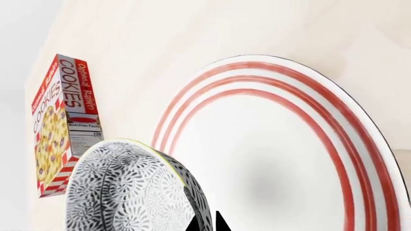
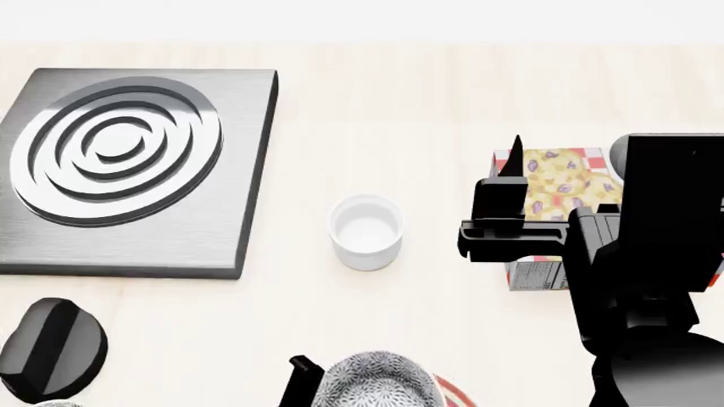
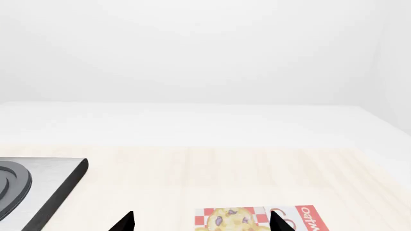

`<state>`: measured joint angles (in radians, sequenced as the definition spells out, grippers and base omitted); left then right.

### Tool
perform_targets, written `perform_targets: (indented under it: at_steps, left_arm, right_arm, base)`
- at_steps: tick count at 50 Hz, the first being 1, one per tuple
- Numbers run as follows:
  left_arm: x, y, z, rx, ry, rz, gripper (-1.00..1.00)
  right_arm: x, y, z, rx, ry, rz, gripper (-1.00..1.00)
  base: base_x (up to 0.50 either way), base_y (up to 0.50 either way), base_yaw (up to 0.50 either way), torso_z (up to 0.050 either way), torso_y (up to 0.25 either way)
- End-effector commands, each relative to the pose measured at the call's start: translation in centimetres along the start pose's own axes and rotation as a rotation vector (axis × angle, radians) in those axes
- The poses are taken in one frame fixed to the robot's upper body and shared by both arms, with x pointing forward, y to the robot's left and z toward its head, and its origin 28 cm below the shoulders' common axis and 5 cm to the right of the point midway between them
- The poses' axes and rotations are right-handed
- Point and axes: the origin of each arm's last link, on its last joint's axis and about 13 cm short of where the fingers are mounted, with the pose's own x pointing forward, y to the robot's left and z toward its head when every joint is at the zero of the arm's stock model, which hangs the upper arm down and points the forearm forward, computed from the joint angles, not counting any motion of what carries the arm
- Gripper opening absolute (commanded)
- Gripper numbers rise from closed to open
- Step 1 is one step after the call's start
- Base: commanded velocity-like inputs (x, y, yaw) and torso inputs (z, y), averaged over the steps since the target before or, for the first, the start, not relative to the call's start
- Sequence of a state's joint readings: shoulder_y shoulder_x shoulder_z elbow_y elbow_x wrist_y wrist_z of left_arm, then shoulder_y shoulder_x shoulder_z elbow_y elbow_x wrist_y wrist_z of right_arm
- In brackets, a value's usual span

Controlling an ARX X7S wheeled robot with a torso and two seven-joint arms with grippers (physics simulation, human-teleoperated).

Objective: Pick the akita bowl on the stove and place it on the plate.

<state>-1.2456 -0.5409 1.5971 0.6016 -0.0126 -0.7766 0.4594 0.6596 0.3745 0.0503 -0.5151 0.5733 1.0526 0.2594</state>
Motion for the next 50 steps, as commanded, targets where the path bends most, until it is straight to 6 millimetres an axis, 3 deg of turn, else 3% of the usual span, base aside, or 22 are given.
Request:
perform_targets:
  at_steps: [1,50]
  left_arm:
    - [0.16,-0.25,-0.15,-0.001,0.001,0.019,-1.0]
    - [1.11,-1.12,0.21,-0.013,-0.039,0.033,-1.0]
  right_arm:
    - [0.0,0.0,0.0,0.0,0.001,0.0,1.0]
    - [0.0,0.0,0.0,0.0,0.0,0.0,1.0]
  base:
    - [0.0,0.0,0.0,0.0,0.0]
    - [0.0,0.0,0.0,0.0,0.0]
